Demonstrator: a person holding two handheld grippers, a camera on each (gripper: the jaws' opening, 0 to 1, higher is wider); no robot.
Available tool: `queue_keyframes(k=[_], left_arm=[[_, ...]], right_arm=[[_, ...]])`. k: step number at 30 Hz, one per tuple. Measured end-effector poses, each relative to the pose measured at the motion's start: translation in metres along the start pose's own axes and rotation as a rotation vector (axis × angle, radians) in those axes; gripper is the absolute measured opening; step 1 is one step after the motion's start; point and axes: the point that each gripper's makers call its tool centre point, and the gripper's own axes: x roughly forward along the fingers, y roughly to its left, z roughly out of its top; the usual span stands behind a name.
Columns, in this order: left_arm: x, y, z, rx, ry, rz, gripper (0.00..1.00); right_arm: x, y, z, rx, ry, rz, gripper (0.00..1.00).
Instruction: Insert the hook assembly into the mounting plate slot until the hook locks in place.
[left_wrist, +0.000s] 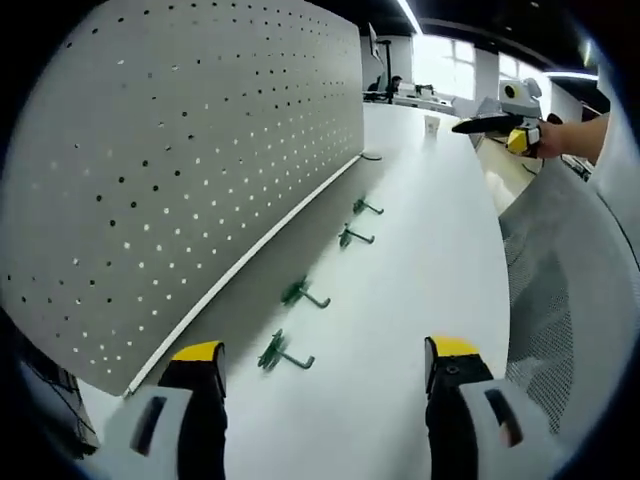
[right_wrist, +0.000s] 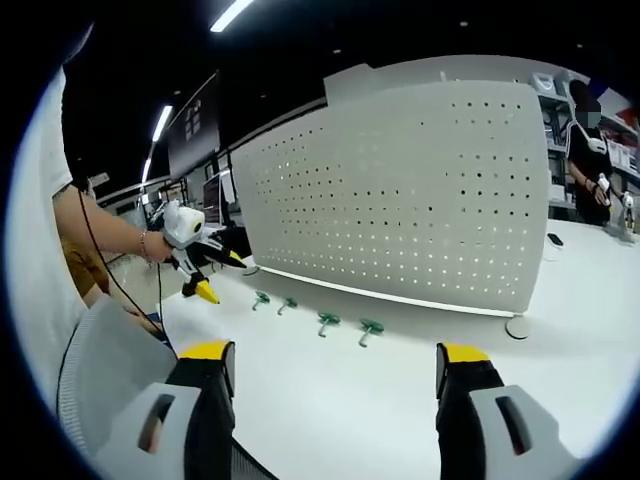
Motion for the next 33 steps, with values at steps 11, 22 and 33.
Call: queue_keyframes(k=[11,22,33], left_arm=[[0.013,0.008,-0.015,0.113,0.105,-0.065,0.82],[0.028,0.015,-0.02,0.22,0.194,-0.144,0.81],[0.04,0.02,-0.025,0.289,0.271,-0.217,0.78]], right_arm=[[-0.002,0.0,-0.004,-0.001,0.011,0.004,0.8],[-0.004,0.001,-0.006,-0.003,0.023,0.003,0.79],[-0.005,0.001,-0.013,-0.009,0.053,0.001,0.8]])
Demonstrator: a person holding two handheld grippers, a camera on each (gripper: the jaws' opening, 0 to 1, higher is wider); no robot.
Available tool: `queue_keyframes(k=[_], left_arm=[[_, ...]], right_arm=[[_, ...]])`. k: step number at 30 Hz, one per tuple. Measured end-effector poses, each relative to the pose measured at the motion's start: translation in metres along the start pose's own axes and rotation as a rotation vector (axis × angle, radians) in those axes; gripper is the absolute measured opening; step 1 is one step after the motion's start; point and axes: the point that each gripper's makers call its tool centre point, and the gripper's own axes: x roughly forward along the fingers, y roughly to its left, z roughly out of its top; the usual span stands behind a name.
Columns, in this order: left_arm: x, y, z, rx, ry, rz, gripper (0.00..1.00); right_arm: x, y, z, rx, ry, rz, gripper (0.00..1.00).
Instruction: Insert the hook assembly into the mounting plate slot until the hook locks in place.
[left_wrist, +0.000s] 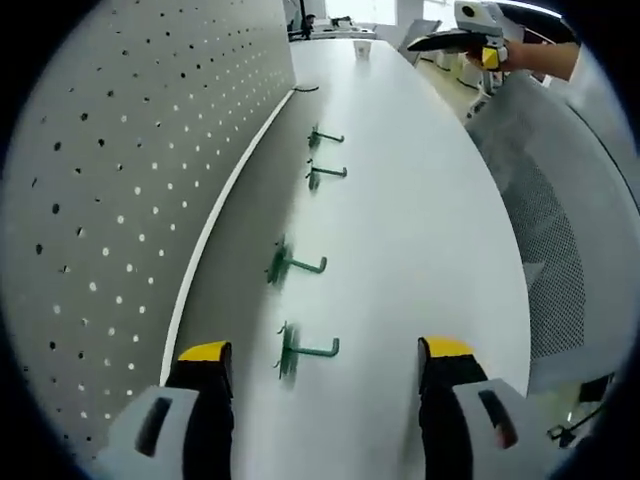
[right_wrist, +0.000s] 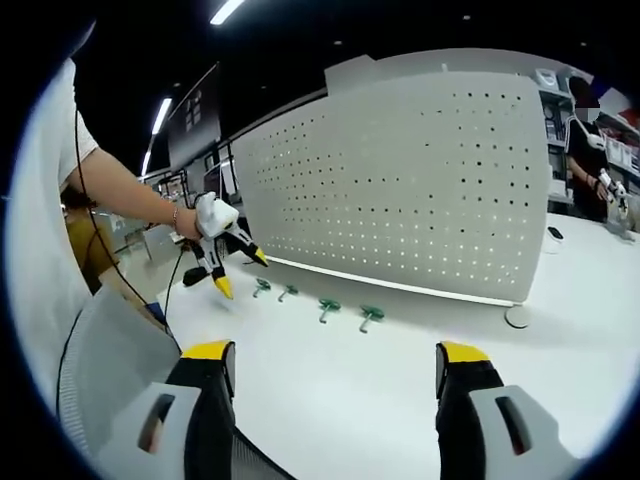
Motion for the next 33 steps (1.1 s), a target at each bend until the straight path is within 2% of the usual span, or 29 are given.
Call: queue_keyframes(k=[13,26,31,33], left_arm=[[0.011,0.009,-0.01,0.045,0.083,-0.061,0.73],[0.02,0.006,-0.012,0.051,0.098,-0.101,0.65],[0.023,0.007,-0.023,0.067,0.133,-0.105,0.6],[0.022,0.007,-0.021,0.062,0.121,-0.101,0.6]], right_arm=[[0.0,0.003,-0.006,-0.015,0.034,0.017,0.8],[0.003,0.006,-0.005,-0.024,0.056,0.036,0.8],[0.004,0.005,-0.003,-0.016,0.051,0.034,0.8],[0.004,0.005,-0.003,-0.017,0.051,0.034,0.79]])
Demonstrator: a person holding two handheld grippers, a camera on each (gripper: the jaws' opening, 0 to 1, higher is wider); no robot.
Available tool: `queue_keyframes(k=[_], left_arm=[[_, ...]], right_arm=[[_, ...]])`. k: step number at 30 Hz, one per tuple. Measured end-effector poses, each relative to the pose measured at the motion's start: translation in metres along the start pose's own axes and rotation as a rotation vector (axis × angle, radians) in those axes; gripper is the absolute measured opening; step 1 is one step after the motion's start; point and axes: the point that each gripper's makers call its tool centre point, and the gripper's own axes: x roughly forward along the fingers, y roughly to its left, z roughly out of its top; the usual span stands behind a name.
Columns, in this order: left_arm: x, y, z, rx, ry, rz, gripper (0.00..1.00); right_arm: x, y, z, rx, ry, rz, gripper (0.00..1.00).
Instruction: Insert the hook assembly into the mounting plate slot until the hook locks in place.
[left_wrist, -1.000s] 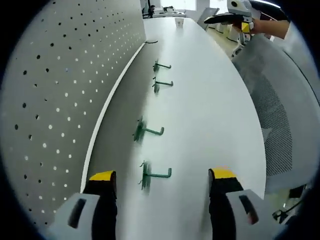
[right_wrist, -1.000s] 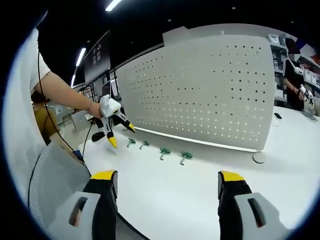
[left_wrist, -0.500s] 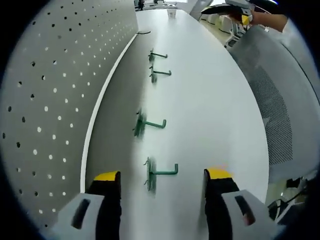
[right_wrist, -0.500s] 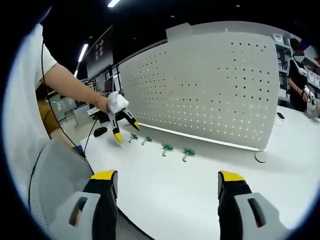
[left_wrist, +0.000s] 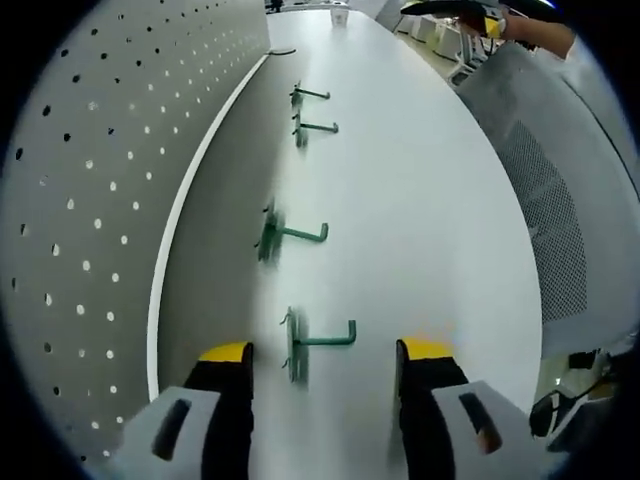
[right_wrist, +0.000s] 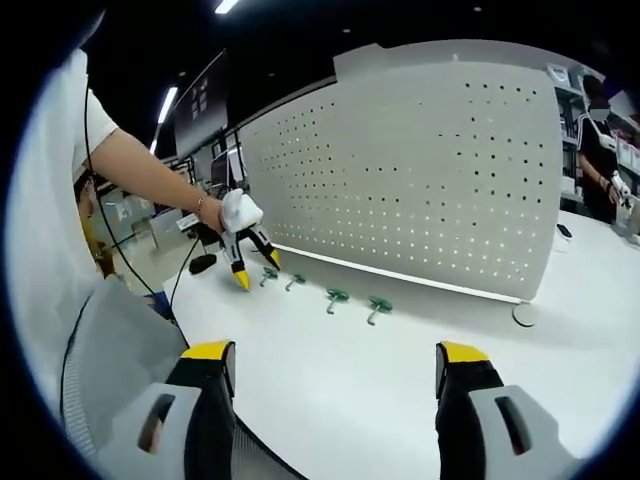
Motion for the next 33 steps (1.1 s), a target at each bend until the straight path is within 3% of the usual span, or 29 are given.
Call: queue_keyframes(k=[13,33], left_arm=[[-0.001,0.004,-0.001,0.001,0.014,0.005,0.46],[-0.003,0.014,-0.005,-0.104,0.031,0.08,0.13]], right_arm=[[0.003,0.002,0.002,-0.007,0.0,0.008,0.79],[0.003,0.006,0.004,-0.014,-0.01,0.013,0.78]])
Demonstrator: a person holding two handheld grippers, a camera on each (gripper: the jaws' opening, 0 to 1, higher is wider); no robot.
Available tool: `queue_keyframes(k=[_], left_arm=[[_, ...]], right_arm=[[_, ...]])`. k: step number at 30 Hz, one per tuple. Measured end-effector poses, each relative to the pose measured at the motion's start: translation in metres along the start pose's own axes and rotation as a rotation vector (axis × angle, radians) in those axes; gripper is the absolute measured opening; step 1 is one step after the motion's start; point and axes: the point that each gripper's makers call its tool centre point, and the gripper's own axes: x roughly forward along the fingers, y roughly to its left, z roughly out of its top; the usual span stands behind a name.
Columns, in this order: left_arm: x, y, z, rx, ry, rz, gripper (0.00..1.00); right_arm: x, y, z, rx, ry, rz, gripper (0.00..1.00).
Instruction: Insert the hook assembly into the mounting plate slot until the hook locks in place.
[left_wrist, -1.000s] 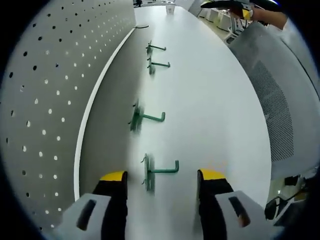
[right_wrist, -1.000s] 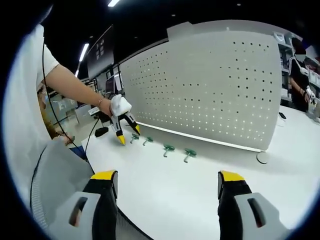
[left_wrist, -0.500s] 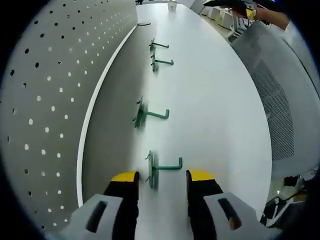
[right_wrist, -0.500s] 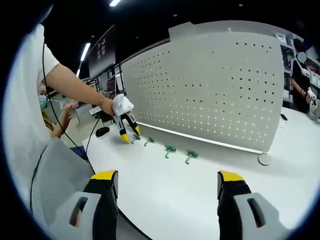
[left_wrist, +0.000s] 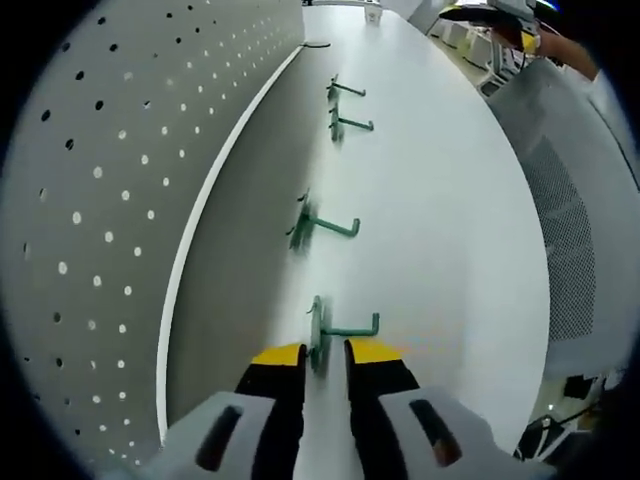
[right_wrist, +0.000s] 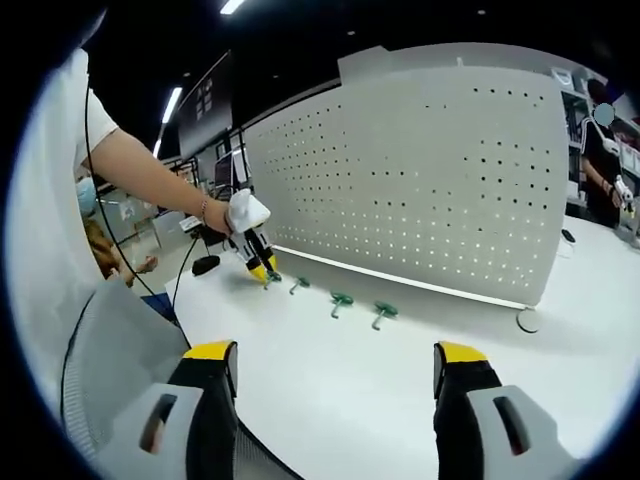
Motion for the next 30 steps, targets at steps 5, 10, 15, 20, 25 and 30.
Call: queue_keyframes(k=[5,10,15,20,25,30], left_arm=[[0.0,0.004,-0.001,0.007,0.015,0.026,0.06],[0.0,0.004,-0.001,0.013,0.019,0.028,0.05],[0.0,0.004,-0.001,0.032,0.02,0.036,0.04],[0.0,0.004,-0.001,0.038,0.021,0.036,0.04],[-0.001,0.006,-0.001,0.013,0.011,0.039,0.04],[-0.008,0.011,0.01,-0.025,-0.077,0.067,0.03]], right_arm=[[0.0,0.0,0.001,-0.001,-0.001,0.0,0.78],[0.0,-0.001,0.001,-0.003,0.002,-0.001,0.77],[0.0,-0.001,0.001,-0.004,0.003,-0.002,0.77],[0.0,-0.001,0.0,-0.004,0.003,0.0,0.77],[0.0,-0.001,0.002,-0.004,0.0,0.0,0.77],[0.0,-0.002,0.003,-0.003,-0.005,-0.002,0.77]])
